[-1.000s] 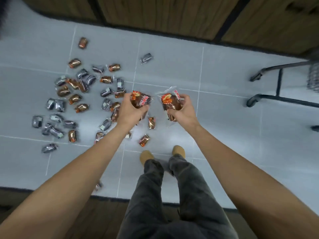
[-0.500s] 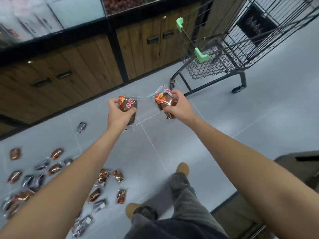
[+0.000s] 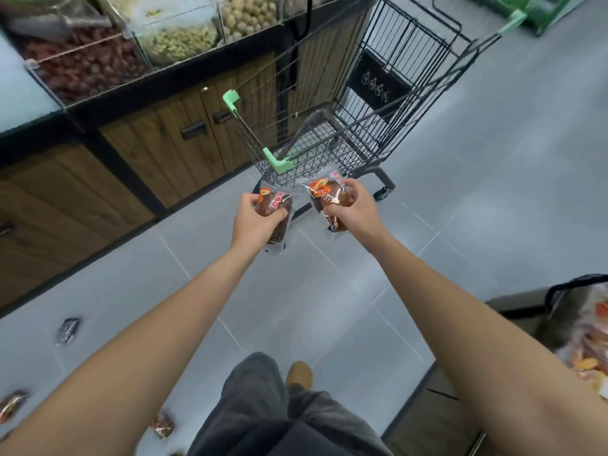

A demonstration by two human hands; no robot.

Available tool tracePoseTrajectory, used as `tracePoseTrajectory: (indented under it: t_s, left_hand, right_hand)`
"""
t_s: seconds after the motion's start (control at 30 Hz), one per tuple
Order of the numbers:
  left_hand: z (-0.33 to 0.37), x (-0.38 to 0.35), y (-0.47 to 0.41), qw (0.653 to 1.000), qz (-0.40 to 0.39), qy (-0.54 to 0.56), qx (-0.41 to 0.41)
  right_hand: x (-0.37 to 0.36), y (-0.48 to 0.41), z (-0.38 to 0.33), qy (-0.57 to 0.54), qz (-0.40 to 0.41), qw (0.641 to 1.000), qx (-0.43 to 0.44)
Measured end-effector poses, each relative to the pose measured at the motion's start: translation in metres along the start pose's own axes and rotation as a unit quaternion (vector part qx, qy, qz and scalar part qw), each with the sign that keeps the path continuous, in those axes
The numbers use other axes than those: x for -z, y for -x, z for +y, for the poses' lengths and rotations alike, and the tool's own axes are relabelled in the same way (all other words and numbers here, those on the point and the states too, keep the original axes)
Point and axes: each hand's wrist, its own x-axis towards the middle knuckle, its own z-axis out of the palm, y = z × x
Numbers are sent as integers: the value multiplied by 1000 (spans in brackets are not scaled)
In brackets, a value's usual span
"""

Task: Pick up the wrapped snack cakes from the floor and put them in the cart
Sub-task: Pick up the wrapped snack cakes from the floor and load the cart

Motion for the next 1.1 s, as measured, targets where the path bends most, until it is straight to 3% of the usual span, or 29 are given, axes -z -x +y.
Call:
tracePoseTrajectory:
  t_s: [0.83,1.1]
  left_hand:
    - [155,-152,-342,996,-65,-59,11]
    - [179,-217,-437,996,-19,-45,73]
  right_hand:
    - [91,-369,-37,70,61,995,-40]
    - [121,-505,-29,68,8,995,-77]
